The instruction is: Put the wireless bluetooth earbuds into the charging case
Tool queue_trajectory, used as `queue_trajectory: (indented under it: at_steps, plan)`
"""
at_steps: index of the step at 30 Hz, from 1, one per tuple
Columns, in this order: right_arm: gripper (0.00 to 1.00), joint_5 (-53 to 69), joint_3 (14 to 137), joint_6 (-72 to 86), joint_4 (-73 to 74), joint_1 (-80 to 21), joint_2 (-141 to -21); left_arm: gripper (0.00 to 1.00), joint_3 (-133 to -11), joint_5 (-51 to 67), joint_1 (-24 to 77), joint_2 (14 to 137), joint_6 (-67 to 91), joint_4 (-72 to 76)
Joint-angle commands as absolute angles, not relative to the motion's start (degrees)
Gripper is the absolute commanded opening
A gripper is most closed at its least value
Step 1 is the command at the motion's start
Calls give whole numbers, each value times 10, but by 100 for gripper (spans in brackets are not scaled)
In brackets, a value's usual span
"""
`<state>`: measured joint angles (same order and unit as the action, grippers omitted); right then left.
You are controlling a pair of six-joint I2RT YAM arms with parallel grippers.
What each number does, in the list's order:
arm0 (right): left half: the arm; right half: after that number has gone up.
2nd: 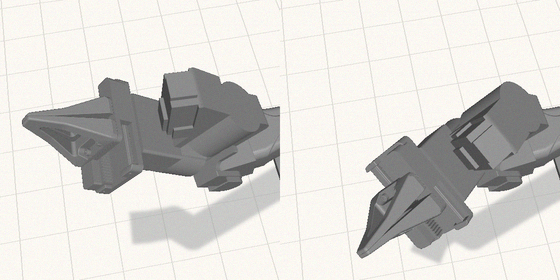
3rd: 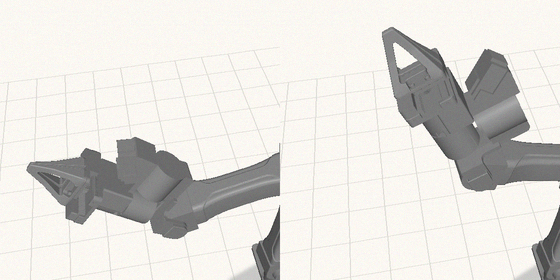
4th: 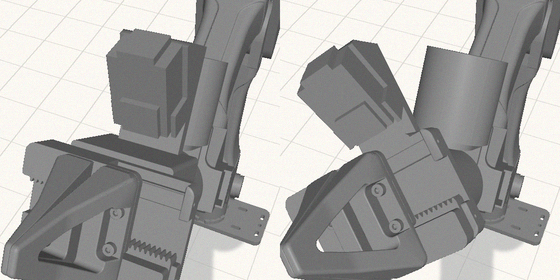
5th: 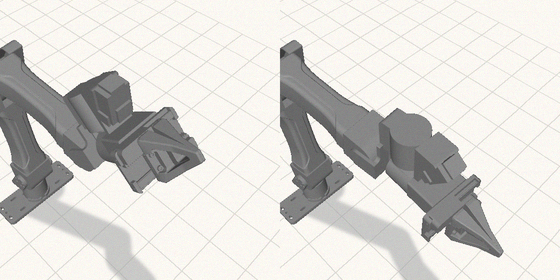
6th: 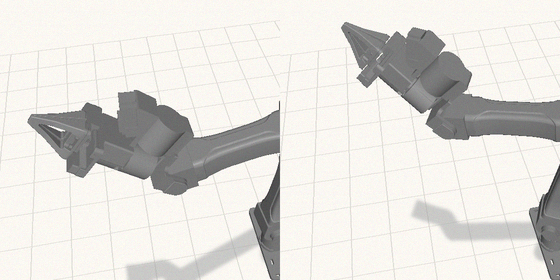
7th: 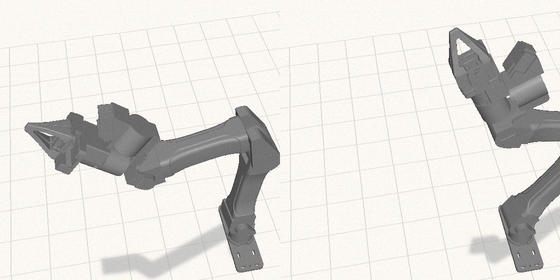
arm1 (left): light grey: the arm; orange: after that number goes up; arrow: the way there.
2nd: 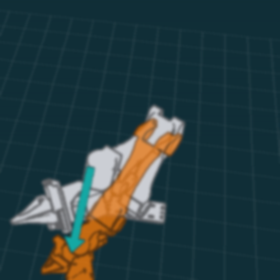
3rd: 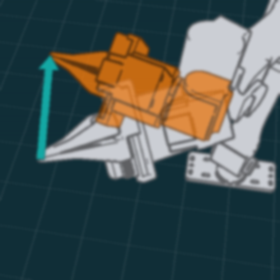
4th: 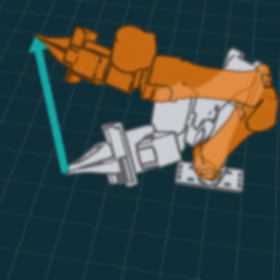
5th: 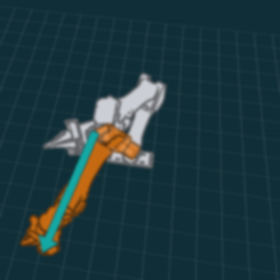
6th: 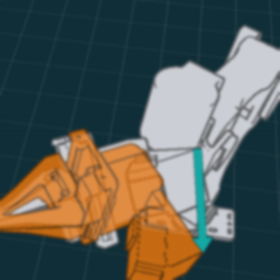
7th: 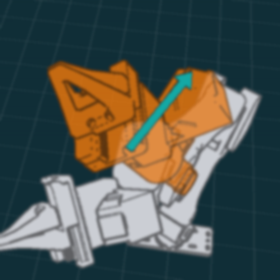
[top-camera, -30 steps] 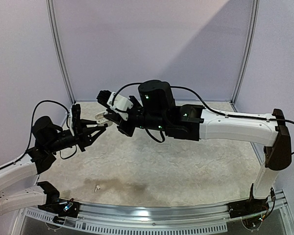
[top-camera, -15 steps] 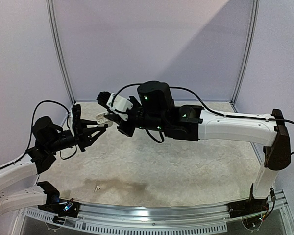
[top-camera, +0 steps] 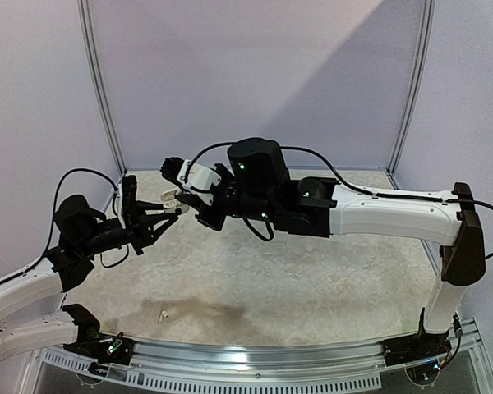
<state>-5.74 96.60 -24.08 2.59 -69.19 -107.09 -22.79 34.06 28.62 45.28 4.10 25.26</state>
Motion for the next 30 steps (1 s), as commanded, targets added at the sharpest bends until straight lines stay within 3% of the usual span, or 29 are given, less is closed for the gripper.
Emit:
queue_trajectory:
  at_steps: [1, 12, 30]
  plan:
    - [14, -72, 973, -236, 63, -687, -1091, 0, -235, 347, 293, 446, 33, 277]
    - [20, -83, 976, -231, 64, -687, -1090, 0, -235, 348, 293, 445, 34, 276]
    - [20, -85, 991, -231, 81, -687, -1102, 0, -234, 348, 293, 443, 34, 275]
